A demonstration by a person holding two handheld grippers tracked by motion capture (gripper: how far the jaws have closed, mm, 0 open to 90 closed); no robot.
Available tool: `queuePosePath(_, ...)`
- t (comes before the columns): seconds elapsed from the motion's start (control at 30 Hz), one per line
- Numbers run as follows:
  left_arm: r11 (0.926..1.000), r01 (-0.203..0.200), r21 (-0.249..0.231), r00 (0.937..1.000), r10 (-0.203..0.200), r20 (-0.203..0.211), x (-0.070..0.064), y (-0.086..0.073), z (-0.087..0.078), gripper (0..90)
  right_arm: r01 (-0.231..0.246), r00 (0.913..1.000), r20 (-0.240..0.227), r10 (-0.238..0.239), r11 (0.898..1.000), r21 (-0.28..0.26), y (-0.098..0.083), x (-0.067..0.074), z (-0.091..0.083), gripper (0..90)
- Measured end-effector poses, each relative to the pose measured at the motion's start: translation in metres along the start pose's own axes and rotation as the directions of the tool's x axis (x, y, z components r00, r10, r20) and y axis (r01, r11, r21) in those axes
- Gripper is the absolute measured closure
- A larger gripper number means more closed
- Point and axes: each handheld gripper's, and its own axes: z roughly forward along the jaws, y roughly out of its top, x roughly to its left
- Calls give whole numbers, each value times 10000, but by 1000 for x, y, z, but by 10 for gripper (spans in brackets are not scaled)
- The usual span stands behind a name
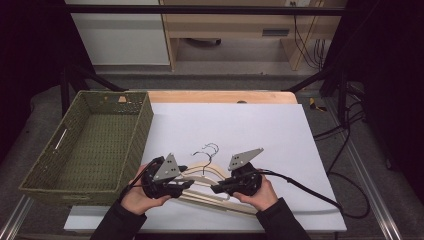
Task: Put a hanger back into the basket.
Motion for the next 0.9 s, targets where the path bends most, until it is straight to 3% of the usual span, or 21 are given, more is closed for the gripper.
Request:
queuePosePath(0.1, 9999, -142, -8, 9993, 143, 338, -5, 3, -1, 478, 229, 9997, 88, -228, 9997, -45, 1, 5, -7, 867)
queuePosePath(0.17, 9996, -274, 103, 9982, 268, 539, -8, 5, 1, 482, 408, 9991, -93, -410, 9989, -230, 3, 12, -16, 867)
queuePosePath(0.2, 9993, -332, 166, 9965, 319, 767, -10, 6, 3, 500, 550, 9984, -129, -554, 9981, -259, 4, 14, -19, 867)
queuePosePath(0.4, 9986, -494, 197, 9921, 468, 1163, -14, 9, 1, 611, 1080, 9940, -156, -1081, 9941, -36, 7, 24, -23, 865)
queuePosePath(0.47, 9987, -492, 122, 9901, 472, 1320, -15, 11, -3, 636, 1185, 9929, -134, -1184, 9929, 119, 6, 23, -21, 866)
queuePosePath(0.5, 9995, -310, 7, 9896, 306, 1406, -16, 11, -3, 655, 1199, 9927, -144, -1196, 9926, 181, 6, 23, -20, 866)
queuePosePath(0.57, 9996, -281, 29, 9897, 274, 1406, -16, 11, -4, 705, 1201, 9926, -210, -1196, 9925, 239, 6, 23, -19, 865)
queuePosePath(0.7, 9993, -240, 301, 9894, 194, 1439, -15, 11, -3, 715, 1255, 9920, -194, -1251, 9918, 258, 6, 23, -18, 862)
queuePosePath(0.77, 9992, -161, 356, 9897, 108, 1426, -16, 11, -3, 728, 1287, 9916, -140, -1284, 9913, 287, 5, 22, -18, 857)
queuePosePath(0.9, 9996, 63, 285, 9871, -108, 1597, -18, 12, -5, 776, 1359, 9888, 604, -1362, 9907, 90, 6, 22, -21, 794)
